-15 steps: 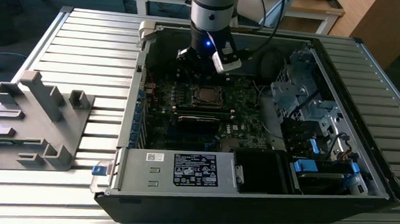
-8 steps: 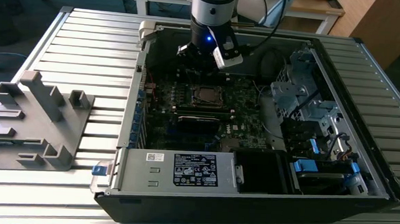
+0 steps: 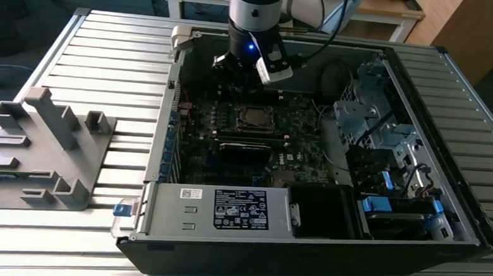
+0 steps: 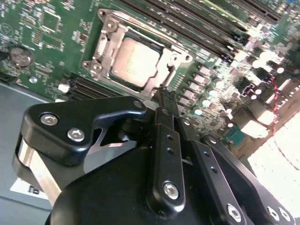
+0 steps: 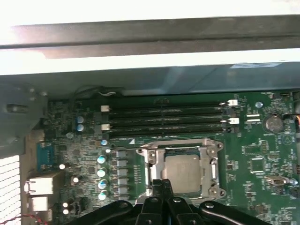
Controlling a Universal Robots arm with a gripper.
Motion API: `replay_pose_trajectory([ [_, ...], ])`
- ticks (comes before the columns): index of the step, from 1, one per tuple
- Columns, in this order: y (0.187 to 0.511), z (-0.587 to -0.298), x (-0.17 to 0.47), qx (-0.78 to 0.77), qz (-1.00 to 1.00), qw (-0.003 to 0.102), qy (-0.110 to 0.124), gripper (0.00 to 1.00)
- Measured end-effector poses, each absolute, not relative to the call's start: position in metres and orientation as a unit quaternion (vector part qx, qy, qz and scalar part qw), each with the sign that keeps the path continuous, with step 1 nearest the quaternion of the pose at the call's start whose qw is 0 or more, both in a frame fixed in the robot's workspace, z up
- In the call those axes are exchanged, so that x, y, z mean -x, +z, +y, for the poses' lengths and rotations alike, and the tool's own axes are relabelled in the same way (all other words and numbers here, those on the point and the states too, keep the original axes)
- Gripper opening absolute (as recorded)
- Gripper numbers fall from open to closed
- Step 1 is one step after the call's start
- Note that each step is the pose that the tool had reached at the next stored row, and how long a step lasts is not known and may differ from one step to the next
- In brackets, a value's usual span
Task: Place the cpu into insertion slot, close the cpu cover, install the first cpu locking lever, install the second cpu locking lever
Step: 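Install the first cpu locking lever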
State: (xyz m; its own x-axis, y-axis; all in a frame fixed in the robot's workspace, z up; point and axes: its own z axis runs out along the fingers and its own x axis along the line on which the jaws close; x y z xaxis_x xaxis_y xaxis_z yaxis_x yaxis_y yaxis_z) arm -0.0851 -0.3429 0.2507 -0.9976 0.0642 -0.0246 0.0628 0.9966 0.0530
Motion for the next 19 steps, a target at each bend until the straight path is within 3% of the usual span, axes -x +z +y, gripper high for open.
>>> replay_pose_trajectory([
  [19,0.250,-0.343,0.112,-0.032,0.999,0.013,0.026,0.11],
])
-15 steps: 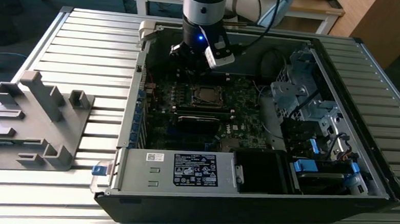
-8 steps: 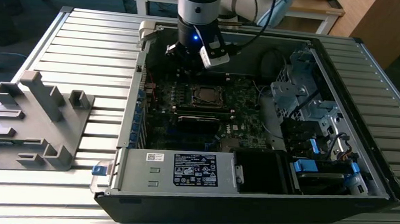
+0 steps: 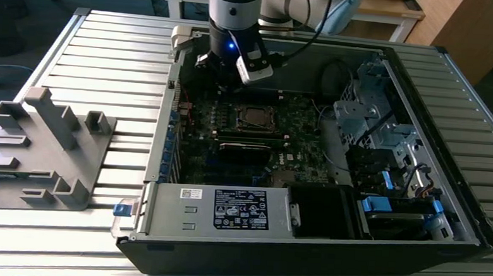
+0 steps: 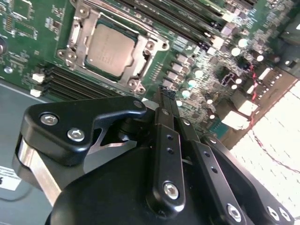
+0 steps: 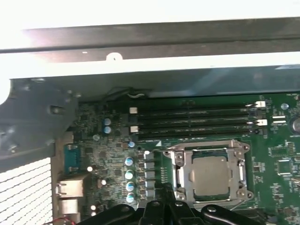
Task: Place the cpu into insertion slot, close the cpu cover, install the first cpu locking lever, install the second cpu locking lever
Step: 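Install the first cpu locking lever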
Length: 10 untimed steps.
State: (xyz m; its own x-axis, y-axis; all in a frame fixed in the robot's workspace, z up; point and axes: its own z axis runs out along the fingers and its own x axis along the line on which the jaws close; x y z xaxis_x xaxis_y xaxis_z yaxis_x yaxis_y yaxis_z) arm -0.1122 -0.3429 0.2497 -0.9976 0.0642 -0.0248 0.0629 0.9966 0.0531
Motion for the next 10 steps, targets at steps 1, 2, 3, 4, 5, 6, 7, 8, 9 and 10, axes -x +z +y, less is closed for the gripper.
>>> replay_pose_trajectory([
  [1,0.2497,-0.3430,0.1138,-0.032,0.999,0.013,0.026,0.11],
  [2,0.2497,-0.3429,0.1151,-0.032,0.999,0.013,0.026,0.11],
  [3,0.2496,-0.3429,0.1162,-0.032,0.999,0.013,0.026,0.11],
  [4,0.2497,-0.3430,0.1168,-0.032,0.999,0.013,0.027,0.11],
  [5,0.2496,-0.3430,0.1171,-0.032,0.999,0.013,0.033,0.11],
  [6,0.2497,-0.3429,0.1172,-0.032,0.999,0.013,0.037,0.11],
  [7,0.2497,-0.3429,0.1172,-0.032,0.999,0.013,0.038,0.11],
  [8,0.2496,-0.3429,0.1172,-0.032,0.999,0.013,0.038,0.11],
  [9,0.2496,-0.3429,0.1172,-0.032,0.999,0.013,0.038,0.11],
  [10,0.2497,-0.3429,0.1172,-0.032,0.999,0.013,0.038,0.11],
])
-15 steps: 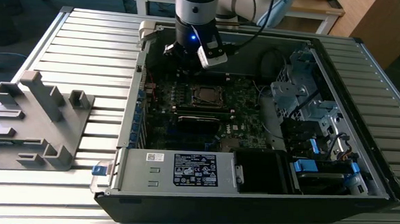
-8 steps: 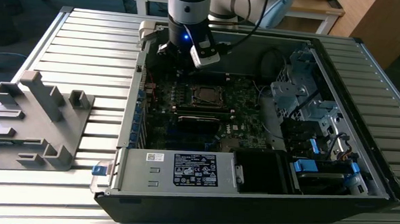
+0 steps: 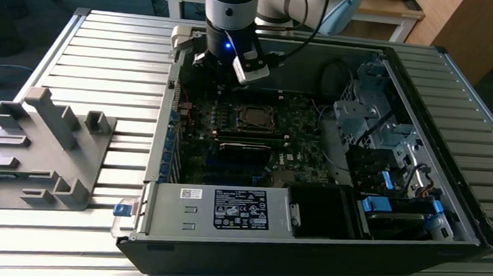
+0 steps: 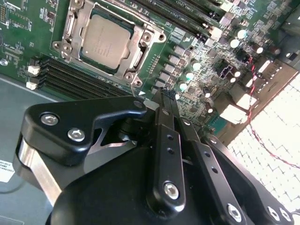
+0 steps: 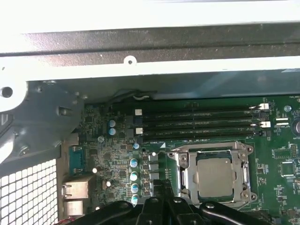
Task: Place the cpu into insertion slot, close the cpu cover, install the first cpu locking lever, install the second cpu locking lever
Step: 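Install the first cpu locking lever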
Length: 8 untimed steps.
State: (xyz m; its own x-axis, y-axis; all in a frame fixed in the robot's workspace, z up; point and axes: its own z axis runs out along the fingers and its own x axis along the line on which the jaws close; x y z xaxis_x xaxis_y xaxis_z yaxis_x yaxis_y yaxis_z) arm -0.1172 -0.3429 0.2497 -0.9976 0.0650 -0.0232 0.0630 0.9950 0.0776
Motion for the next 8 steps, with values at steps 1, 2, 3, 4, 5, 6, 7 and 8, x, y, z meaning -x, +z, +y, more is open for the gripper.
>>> replay_pose_trajectory([
  [1,0.2496,-0.3429,0.1172,-0.032,0.999,0.013,0.038,0.11],
  [2,0.2496,-0.3429,0.1172,-0.032,0.999,0.012,0.039,0.11],
  [3,0.2495,-0.3430,0.1170,-0.032,0.999,0.006,0.038,0.11],
  [4,0.2493,-0.3430,0.1168,-0.033,0.999,-0.002,0.038,0.11],
  [5,0.2492,-0.3430,0.1167,-0.033,0.999,-0.010,0.038,0.11],
  [6,0.2492,-0.3429,0.1166,-0.033,0.999,-0.014,0.038,0.11],
  [7,0.2492,-0.3430,0.1166,-0.033,0.999,-0.014,0.037,0.11],
  [8,0.2492,-0.3430,0.1166,-0.033,0.999,-0.015,0.037,0.11],
])
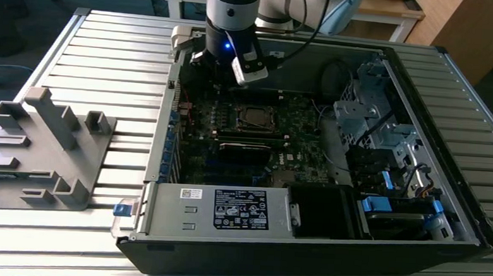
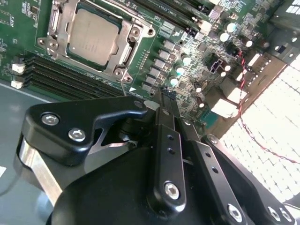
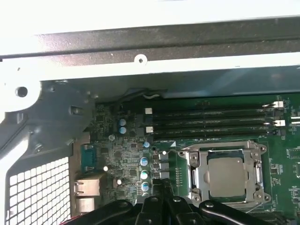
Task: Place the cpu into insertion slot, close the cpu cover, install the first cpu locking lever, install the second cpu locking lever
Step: 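Install the first cpu locking lever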
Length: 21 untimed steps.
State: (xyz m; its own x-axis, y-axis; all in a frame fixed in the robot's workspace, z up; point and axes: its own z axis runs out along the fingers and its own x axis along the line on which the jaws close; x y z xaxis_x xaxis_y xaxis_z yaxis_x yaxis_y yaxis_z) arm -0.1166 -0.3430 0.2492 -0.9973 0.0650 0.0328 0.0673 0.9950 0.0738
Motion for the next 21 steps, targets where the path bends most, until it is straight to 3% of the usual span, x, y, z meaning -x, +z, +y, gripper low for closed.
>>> replay_pose_trajectory([
  [6,0.2492,-0.3430,0.1166,0.033,-0.998,0.016,-0.055,0.11],
  [16,0.2492,-0.3430,0.1234,0.033,-0.998,0.016,-0.059,0.11],
  [21,0.2491,-0.3430,0.1265,0.032,-0.996,0.017,-0.080,0.11],
])
